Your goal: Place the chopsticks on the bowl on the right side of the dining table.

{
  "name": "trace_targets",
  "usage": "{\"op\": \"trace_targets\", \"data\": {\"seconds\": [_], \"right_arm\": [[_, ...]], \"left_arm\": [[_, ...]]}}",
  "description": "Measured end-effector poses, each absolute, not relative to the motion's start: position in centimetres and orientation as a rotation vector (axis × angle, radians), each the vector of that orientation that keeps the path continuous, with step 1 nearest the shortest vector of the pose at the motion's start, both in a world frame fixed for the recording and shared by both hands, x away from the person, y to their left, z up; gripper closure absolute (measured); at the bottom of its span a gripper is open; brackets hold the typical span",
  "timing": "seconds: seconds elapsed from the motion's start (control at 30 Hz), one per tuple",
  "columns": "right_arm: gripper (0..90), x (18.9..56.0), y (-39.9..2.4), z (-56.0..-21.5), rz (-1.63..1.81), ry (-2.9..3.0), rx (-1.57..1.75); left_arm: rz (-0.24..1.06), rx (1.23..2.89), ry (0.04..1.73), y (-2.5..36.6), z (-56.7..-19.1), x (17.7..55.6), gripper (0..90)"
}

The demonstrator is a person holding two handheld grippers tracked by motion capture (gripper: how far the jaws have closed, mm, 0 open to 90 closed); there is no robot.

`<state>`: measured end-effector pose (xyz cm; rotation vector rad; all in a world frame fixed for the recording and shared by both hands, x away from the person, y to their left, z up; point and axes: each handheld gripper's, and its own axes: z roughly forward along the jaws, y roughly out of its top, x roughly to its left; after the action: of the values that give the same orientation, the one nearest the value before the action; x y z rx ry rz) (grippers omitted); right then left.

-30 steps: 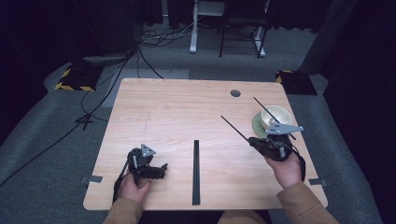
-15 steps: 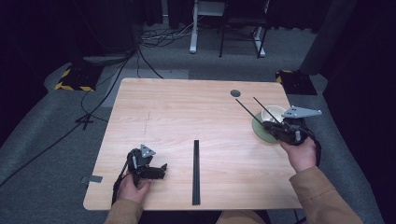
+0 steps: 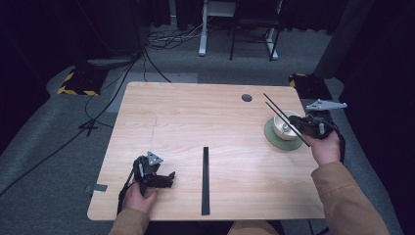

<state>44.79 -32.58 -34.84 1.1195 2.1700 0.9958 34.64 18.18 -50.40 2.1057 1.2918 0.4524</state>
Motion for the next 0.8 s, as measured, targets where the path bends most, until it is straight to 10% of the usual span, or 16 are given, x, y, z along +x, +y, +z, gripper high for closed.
{"op": "trace_targets", "data": {"seconds": [0.8], "right_arm": [[85.7, 50.2, -36.3, -38.9, 0.844, 2.175, 1.262]], "left_arm": [[0.451, 2.107, 1.291, 18.2, -50.4, 34.6, 1.8]]}}
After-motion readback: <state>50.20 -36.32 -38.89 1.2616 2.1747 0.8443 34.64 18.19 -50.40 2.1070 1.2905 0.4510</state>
